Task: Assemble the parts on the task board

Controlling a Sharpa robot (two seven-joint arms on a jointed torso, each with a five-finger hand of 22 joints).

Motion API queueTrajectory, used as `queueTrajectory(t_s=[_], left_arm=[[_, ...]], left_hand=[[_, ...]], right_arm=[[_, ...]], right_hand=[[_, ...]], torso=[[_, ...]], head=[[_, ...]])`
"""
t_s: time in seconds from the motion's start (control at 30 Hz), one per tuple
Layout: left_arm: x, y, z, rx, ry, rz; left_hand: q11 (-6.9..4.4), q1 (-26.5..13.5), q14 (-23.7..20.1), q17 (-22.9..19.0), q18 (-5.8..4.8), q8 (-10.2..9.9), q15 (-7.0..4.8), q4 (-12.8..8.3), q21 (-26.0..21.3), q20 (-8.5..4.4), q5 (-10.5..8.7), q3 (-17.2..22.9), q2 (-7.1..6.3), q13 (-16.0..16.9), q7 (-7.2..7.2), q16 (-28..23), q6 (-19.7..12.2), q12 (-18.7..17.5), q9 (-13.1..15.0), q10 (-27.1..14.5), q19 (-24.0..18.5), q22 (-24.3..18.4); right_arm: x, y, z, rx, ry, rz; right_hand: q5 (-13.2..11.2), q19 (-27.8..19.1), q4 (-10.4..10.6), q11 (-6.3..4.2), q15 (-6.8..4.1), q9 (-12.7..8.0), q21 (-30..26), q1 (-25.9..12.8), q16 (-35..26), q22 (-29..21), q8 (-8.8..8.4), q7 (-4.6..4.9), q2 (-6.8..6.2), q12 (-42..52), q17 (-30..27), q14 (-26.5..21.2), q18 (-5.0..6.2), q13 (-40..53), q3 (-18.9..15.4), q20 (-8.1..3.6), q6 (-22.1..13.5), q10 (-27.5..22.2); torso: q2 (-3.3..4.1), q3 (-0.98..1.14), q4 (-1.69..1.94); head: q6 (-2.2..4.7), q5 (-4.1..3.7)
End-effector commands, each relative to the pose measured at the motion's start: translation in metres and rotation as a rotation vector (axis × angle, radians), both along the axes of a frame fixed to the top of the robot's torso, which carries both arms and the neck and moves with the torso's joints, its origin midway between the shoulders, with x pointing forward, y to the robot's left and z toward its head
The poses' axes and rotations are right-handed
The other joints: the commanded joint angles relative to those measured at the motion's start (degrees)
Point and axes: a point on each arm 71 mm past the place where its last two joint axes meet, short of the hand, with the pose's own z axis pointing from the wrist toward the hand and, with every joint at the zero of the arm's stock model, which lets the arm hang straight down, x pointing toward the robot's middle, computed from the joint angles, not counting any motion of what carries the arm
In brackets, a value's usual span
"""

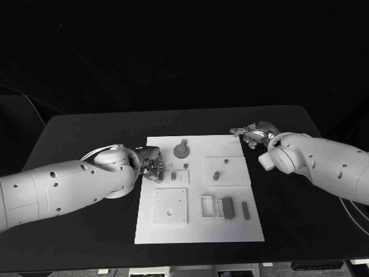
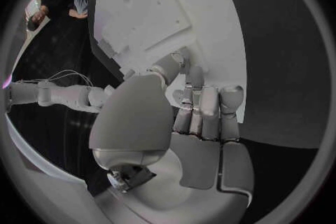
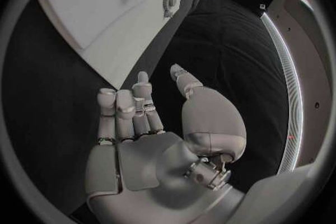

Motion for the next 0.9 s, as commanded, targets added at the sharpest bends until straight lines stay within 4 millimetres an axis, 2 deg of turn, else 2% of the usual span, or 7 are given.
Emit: queueTrajectory(t_s=[0.03,0.37,0.9], left_arm=[[-0.0026,-0.0002,-0.0062,0.020,0.028,-0.012],[-0.0031,-0.0021,-0.0063,0.018,0.031,-0.019],[-0.0023,-0.0015,-0.0064,0.018,0.030,-0.003]], left_hand=[[0.31,0.1,-0.5,-0.1,2.39,-0.3,-0.08,0.0,-0.4,-0.31,0.19,0.3,0.47,-0.1,0.17,-0.3,-0.3,-0.3,-0.2,-0.3,-0.2,-0.1],[0.38,-0.1,-0.5,-0.1,2.34,-0.3,-0.06,0.1,-0.4,-0.28,0.10,0.3,0.29,-0.1,0.17,-0.3,-0.4,-0.3,-0.2,-0.4,-0.2,-0.1],[0.51,-2.6,-0.5,-0.2,2.06,-0.1,0.15,1.4,-0.1,-0.13,-0.41,-0.9,-0.45,0.0,0.67,-0.1,0.4,-0.1,0.0,-0.2,-0.2,0.0]], right_arm=[[-0.0004,0.0018,-0.0006,0.000,0.003,0.020],[-0.0006,0.0022,-0.0016,0.000,0.006,0.022],[-0.0009,0.0023,-0.0025,0.000,0.008,0.022]], right_hand=[[0.0,0.3,0.0,0.05,-0.43,-0.1,7.7,-0.2,-0.3,0.1,0.00,0.41,0.39,-0.3,-0.1,-0.2,1.60,-0.1,-0.5,-0.14,0.1,0.3],[0.0,0.3,0.0,0.05,-0.43,-0.1,7.7,-0.2,-0.3,0.1,0.00,0.41,0.39,-0.3,-0.1,-0.2,1.60,-0.1,-0.5,-0.14,0.1,0.3],[0.0,0.3,0.0,0.06,-0.43,-0.1,7.7,-0.3,-0.3,0.1,-0.01,0.41,0.39,-0.3,-0.1,-0.2,1.60,-0.1,-0.5,-0.13,0.1,0.3]], torso=[[0.00,0.05,-0.01],[-0.01,0.07,-0.02],[0.01,0.07,-0.02]], head=[[0.03,-0.01],[0.05,0.03],[-0.01,0.05]])
